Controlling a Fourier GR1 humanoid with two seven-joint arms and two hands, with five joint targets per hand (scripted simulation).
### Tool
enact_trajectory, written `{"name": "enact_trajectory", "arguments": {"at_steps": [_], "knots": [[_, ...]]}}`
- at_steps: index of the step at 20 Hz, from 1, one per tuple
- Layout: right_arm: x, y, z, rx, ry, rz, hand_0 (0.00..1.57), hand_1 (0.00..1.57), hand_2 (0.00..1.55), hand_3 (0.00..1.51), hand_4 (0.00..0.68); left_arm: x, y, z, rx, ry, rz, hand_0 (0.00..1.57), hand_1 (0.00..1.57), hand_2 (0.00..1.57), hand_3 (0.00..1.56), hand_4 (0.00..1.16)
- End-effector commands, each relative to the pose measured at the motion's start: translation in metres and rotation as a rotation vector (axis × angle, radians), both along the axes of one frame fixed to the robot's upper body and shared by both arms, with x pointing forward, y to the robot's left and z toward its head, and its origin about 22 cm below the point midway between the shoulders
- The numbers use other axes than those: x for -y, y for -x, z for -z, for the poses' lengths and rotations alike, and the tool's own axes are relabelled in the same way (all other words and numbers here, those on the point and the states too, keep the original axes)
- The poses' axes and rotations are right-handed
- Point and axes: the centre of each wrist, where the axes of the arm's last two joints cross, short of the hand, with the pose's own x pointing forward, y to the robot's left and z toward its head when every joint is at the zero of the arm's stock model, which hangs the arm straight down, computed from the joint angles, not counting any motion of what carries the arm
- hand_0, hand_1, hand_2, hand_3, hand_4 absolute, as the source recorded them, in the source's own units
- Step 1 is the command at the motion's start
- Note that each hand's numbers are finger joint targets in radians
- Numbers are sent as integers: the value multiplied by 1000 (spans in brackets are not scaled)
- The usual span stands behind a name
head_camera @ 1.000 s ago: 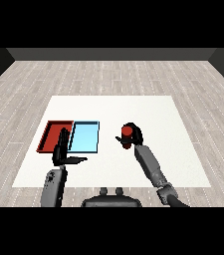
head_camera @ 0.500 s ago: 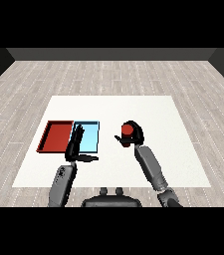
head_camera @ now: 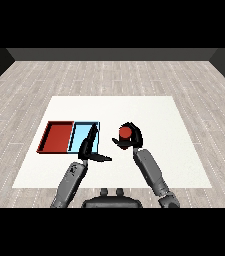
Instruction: Pick the red can and put it in the red box
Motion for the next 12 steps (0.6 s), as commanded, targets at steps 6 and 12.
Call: {"name": "enact_trajectory", "arguments": {"at_steps": [6,12], "knots": [[-19,5,-14,47,-2,-61,1382,1382,1398,1391,629,22,-4,-1,-19,-10,66,0,0,0,0,0],[-39,25,-12,61,-30,-90,1398,1398,1415,1401,615,28,-16,2,-33,-24,48,0,0,0,0,0]]}}
